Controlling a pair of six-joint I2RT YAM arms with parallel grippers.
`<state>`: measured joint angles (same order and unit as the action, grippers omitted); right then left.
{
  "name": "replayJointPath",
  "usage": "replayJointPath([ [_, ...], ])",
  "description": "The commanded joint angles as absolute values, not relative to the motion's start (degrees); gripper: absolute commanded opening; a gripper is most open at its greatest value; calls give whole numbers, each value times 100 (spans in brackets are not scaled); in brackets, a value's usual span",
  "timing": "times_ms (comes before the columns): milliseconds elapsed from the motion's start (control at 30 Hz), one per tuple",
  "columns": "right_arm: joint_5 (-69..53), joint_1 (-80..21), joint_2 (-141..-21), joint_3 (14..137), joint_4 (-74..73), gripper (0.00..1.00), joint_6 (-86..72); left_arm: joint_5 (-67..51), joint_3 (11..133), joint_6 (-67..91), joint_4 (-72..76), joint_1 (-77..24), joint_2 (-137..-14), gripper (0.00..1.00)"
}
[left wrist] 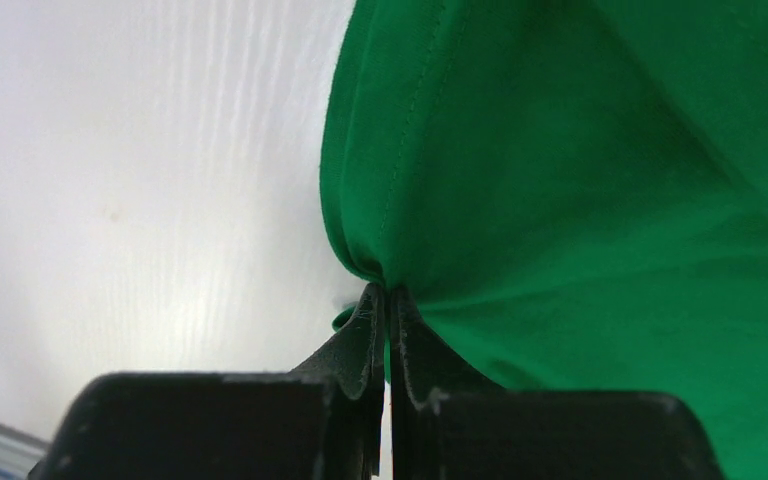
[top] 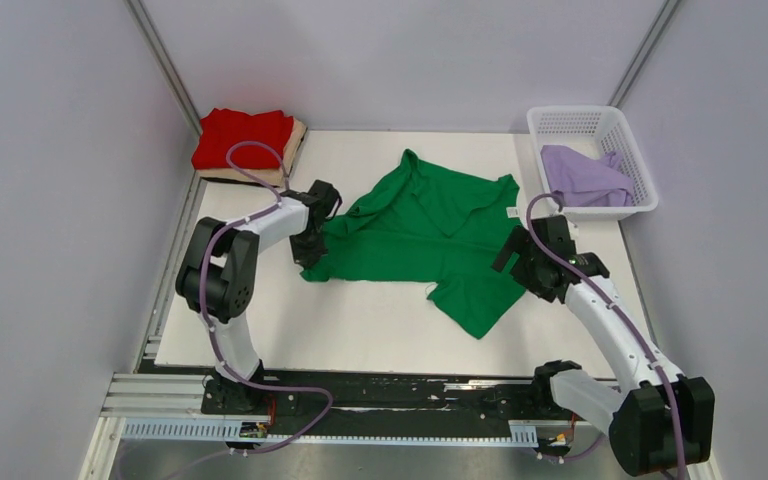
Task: Fold and stack the t-shirts
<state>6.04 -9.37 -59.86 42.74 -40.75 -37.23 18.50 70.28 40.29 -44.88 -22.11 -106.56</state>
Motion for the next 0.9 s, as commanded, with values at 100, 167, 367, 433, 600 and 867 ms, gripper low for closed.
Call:
replayJointPath([
  [100,215,-2210,-6152,4242,-5298,90,-4576,1929,6348,4172,-4968,-2219,-9935,0],
  [167,107,-2561,-6187,4021,-5223,87,-4767,1834,6149,4179,-4965,-2216,-9831,0],
  [367,-114,-3299,-6652,3687,-5013,72,-5207,1715,5815,4151,-4848,-2219,-9622,0],
  [433,-56,-3378,-6792,3599,-5007,68,-5349,1635,5761,4129,-4749,-2215,-9552,0],
  [600,333,-3401,-7085,3511,-4821,61,-5491,1549,5700,4112,-4678,-2215,-9404,0],
  [867,987,-3401,-7748,3505,-4353,47,-5650,1234,5489,3999,-4407,-2208,-9064,0],
])
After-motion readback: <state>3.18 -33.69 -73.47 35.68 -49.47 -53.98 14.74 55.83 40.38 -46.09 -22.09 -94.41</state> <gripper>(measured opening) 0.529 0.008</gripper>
